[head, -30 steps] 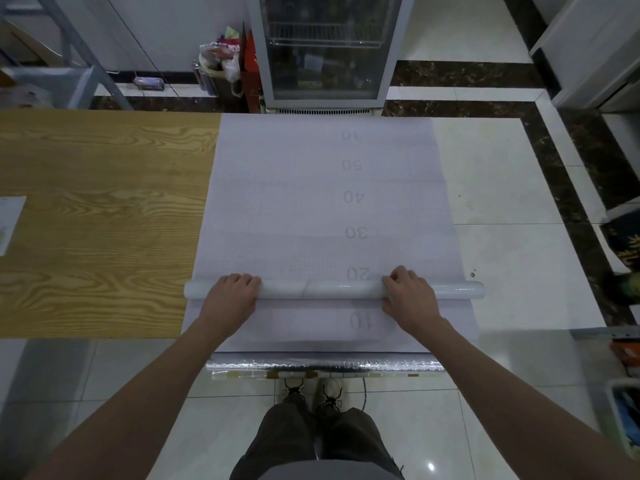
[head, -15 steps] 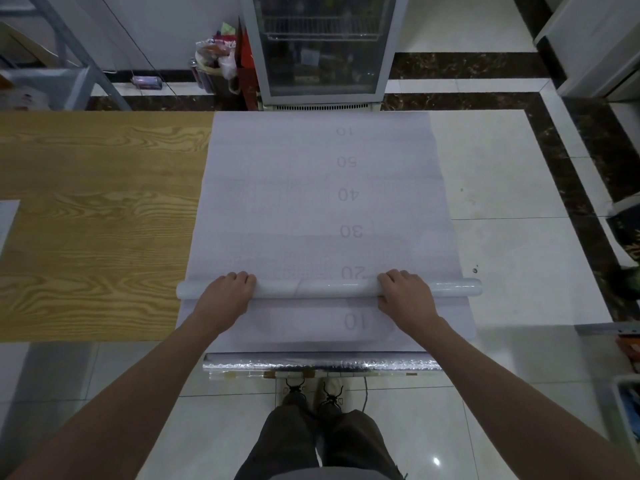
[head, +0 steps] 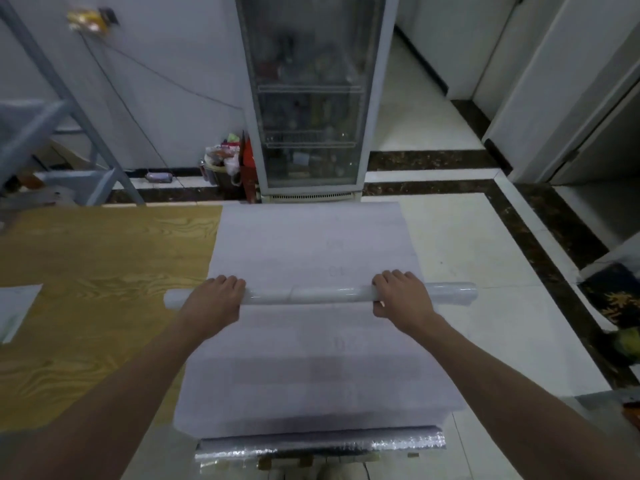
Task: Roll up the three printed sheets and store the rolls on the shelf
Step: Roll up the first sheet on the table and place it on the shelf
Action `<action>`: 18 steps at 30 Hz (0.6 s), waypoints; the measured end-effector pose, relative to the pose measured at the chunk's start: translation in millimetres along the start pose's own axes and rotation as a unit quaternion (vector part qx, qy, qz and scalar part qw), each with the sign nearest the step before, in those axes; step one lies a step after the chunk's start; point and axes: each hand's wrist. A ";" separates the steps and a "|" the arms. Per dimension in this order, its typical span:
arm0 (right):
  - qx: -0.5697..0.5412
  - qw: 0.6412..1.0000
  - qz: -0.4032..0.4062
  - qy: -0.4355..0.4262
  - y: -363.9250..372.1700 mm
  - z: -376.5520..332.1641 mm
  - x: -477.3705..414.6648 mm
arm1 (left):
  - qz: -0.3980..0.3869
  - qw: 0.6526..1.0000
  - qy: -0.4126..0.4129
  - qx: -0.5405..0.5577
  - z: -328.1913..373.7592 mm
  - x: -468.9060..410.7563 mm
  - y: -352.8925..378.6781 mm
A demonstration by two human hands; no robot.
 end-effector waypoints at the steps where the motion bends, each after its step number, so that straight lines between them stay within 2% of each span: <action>1: 0.004 1.000 0.020 0.001 -15.0 6.0 -13.0 | 0.016 1.000 -0.001 -0.004 -9.3 -10.9 -13.6; 11: 0.055 0.979 0.193 0.022 -192.6 45.9 -132.9 | 0.150 0.986 -0.024 -0.073 -103.2 -112.1 -174.4; 18: 0.080 0.952 0.294 0.026 -305.1 53.1 -183.3 | 0.265 0.954 -0.012 -0.140 -158.3 -143.8 -296.1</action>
Point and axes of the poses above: each hand's wrist, its own x-axis away from the middle knuckle, its own y-axis out of the palm, z = x × y, and after that the axes turned 3 degrees about z, right-handed
